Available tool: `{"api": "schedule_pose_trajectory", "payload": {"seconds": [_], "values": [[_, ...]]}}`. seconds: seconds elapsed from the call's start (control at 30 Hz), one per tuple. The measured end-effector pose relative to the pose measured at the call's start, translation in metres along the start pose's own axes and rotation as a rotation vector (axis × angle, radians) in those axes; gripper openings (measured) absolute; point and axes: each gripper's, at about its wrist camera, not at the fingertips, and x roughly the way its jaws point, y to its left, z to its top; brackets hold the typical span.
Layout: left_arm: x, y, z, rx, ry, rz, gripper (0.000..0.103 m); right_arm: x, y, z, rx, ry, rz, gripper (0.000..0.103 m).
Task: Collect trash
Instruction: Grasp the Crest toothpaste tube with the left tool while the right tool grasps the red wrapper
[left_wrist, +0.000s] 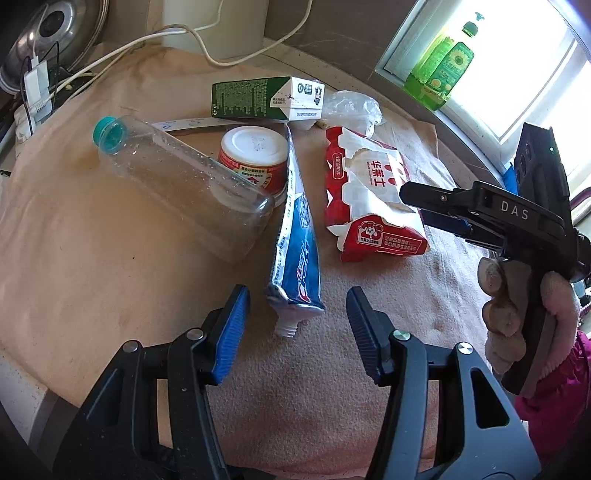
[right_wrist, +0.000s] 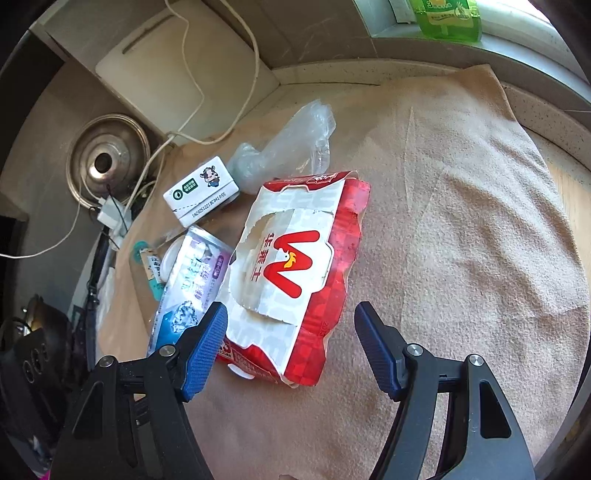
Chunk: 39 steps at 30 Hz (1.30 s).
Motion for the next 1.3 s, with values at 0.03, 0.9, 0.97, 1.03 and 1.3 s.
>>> {"api": "schedule_pose_trajectory", "payload": {"seconds": [0.03,0.9,0.97,1.03,1.3], "values": [[0.001,0.001,0.001,-0.011,0.004,-0.005,0.048,0.002,0.000,0.002,0.001,0.000,-0.001,0.071],[0.001,0.008,0.005,-0.054,-0.021,0.036,0.020,0.030,0.008,0.019,-0.028,0.026,-0.052,0.044],[-0.003,0.007,0.003,-0.049,-0.027,0.035,0.020,0.026,0.008,0.016,-0.037,0.019,-0.057,0.042],[-0.007,0.006,0.002,-0.047,-0.032,0.031,0.020,0.021,0.011,0.014,-0.048,0.010,-0.059,0.040],[-0.029,0.006,-0.010,-0.039,-0.058,0.019,0.020,-0.003,0.020,0.000,-0.083,-0.041,-0.073,0.037]]}}
